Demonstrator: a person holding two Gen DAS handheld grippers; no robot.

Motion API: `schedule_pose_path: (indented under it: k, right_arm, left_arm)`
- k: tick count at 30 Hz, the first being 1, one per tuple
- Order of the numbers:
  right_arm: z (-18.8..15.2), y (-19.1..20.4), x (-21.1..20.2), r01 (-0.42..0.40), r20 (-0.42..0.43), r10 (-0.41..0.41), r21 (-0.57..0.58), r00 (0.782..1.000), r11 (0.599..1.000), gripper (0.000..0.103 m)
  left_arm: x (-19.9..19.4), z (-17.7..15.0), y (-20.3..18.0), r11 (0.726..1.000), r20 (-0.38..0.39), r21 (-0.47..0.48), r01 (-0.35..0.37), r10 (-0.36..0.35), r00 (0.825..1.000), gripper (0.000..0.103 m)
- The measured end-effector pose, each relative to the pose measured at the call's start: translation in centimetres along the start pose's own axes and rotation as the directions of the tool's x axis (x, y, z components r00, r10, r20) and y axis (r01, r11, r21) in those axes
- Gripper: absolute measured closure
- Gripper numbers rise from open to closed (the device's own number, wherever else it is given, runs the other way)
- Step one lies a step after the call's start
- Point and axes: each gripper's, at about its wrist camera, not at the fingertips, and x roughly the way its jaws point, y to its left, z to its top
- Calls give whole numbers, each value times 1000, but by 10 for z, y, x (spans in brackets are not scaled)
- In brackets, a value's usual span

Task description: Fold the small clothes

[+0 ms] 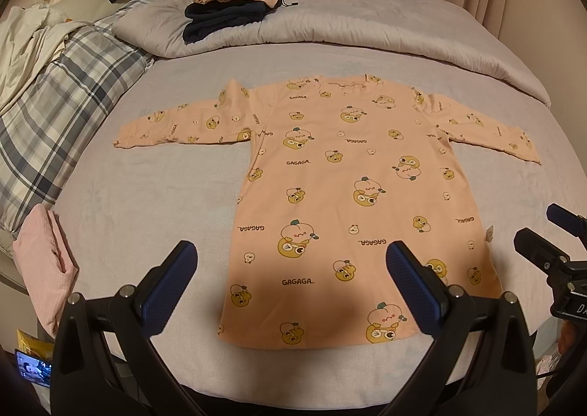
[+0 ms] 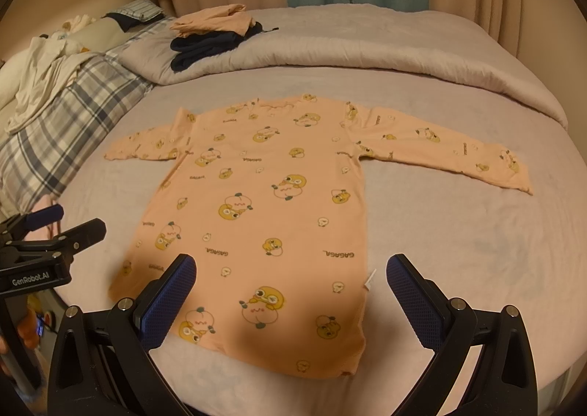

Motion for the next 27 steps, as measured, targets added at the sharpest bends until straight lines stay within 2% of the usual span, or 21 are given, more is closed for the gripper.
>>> schedule_pose_path:
  k: [10,15,18,23,27]
  right_arm:
    - [1,-3,7,-6,-11,7,14,1000,1000,0]
    - [0,-17,15,-73,-16,74,69,997,995,0]
    - [-2,-32,25,-102,-21,106,128,994,987,0]
    - [-9,-63,43,-70,-15,75,214,997,974,0]
    - [-12,-107,44,-110,37,104,334,994,936,0]
  left_arm:
    - [10,0,1,1000,-12,6,2,-2,1000,0]
    - [18,5,-4,1000,-22,0,23,-23,1000,0]
    - [31,8,-1,995,-37,-50,83,-85,996,0]
    - [68,13,2,983,-104,-130,128,-142,984,0]
    - [101,16,1,956,-157,-209,204,-239,958,0]
